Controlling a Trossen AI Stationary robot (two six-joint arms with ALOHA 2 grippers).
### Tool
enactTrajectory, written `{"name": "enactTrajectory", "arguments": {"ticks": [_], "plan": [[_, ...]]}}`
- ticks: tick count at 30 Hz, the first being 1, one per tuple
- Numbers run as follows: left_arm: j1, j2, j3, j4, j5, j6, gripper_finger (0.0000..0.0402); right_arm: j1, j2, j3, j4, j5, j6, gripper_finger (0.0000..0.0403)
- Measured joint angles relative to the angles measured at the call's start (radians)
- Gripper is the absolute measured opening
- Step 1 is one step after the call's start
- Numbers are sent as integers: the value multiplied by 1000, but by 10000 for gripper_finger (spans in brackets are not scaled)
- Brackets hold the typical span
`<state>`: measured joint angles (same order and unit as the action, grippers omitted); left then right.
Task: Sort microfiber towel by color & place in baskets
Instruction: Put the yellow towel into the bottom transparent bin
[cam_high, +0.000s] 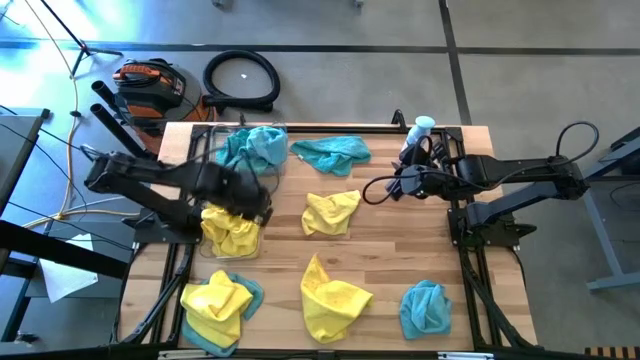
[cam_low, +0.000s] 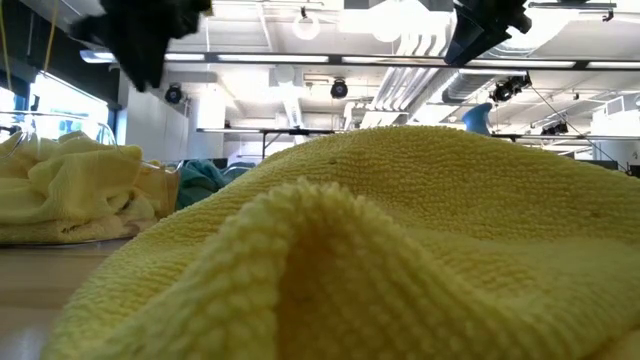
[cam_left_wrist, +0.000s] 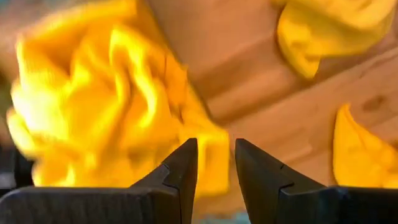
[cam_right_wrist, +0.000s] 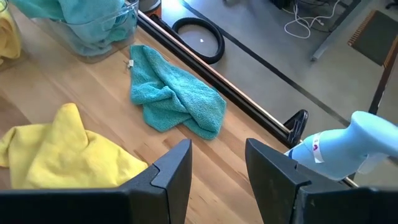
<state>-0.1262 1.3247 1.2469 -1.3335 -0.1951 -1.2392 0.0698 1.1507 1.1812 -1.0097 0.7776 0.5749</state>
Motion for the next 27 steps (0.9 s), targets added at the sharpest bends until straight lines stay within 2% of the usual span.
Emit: {"name": "enactTrajectory", "arguments": {"ticks": [3,6,11,16,20,27], "plan": [[-113,0,0,-42,10,-178,95,0,0,0,-4,-1,0,145],[-221,2,0,-96,81,-337,95,0,0,0,-4,-2,0,145],[-392,6,0,-144,156,-502,95,0,0,0,-4,-3,17,145],[-535,10,-12,-117,162,-671,95,0,0,0,-3,-4,69,145],[-635,11,-73,8,209,-742,106,0,0,0,-3,-4,127,145],[-759,13,-249,254,266,-832,150,0,0,0,-3,-35,195,145]]}}
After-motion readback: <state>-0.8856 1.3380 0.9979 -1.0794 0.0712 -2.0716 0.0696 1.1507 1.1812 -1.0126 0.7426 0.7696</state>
